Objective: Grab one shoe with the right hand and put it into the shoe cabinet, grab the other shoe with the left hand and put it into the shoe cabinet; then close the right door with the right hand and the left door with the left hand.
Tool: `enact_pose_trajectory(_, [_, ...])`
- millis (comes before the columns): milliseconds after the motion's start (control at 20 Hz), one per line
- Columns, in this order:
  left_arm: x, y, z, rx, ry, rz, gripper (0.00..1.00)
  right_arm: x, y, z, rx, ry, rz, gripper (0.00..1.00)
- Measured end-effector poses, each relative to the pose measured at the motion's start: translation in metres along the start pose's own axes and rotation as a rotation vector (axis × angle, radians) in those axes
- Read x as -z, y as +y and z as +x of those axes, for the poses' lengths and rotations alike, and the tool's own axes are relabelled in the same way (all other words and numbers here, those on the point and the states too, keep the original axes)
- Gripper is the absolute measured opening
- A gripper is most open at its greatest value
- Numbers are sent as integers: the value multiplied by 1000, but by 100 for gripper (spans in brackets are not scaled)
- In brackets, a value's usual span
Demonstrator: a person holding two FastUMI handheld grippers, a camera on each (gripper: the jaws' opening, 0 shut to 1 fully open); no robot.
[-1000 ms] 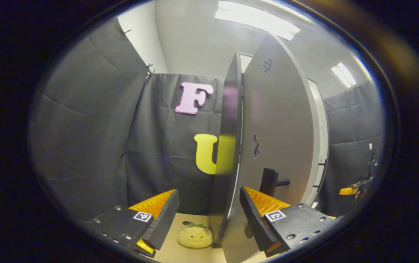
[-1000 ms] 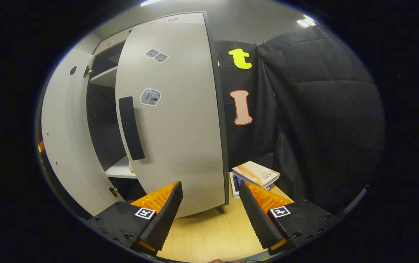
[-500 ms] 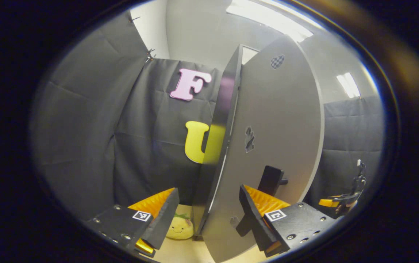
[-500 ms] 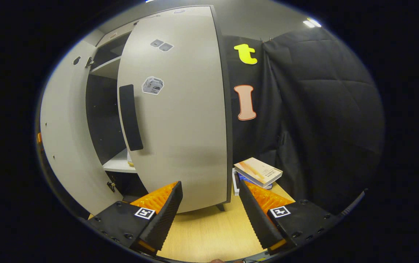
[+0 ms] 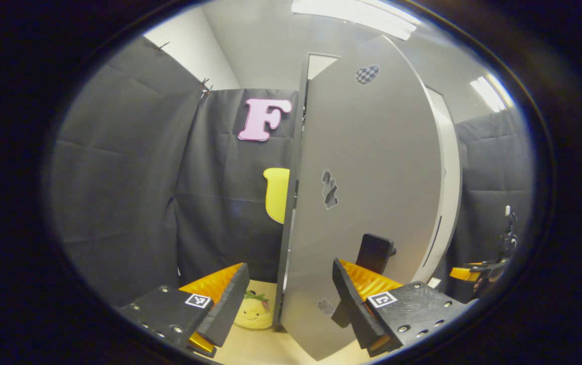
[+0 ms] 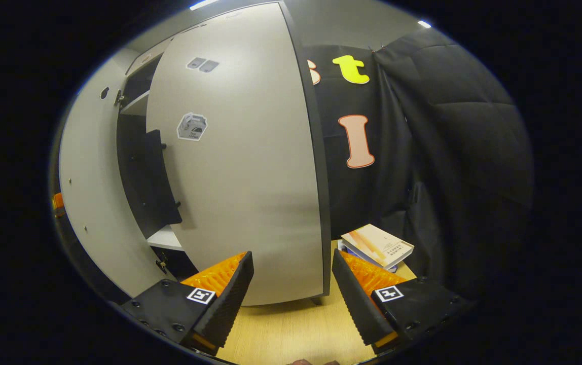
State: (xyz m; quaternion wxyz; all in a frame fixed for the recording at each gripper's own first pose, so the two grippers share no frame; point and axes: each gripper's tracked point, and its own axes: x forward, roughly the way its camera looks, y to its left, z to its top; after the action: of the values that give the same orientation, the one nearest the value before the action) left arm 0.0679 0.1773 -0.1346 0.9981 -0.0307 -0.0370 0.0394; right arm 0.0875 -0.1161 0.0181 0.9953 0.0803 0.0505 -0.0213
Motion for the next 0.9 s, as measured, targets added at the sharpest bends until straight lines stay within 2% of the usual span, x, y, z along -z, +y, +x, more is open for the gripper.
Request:
enact_pose_trajectory(150, [4, -32, 11, -13, -2, -30, 94, -9, -25, 1, 21, -41, 9, 98])
enact_pose_trajectory(300, [13, -72, 32, -12, 5, 17, 94, -5, -35, 0, 13, -40, 8, 98])
enact_pose_trajectory(400, [19, -91, 45, -54, -16, 63, 95, 8, -46, -5, 39, -22, -5, 98])
enact_pose_trajectory(550, [22, -96, 65, -138, -50, 109, 93, 26, -48, -23, 51, 8, 46, 98])
enact_pose_trajectory(750, [25, -97, 72, -112, -35, 75, 94, 45, -65, -41, 104, 36, 28, 98])
enact_pose_trajectory(900, [27, -98, 75, -88, -20, 45, 95, 43, -64, -47, 129, 32, 52, 98])
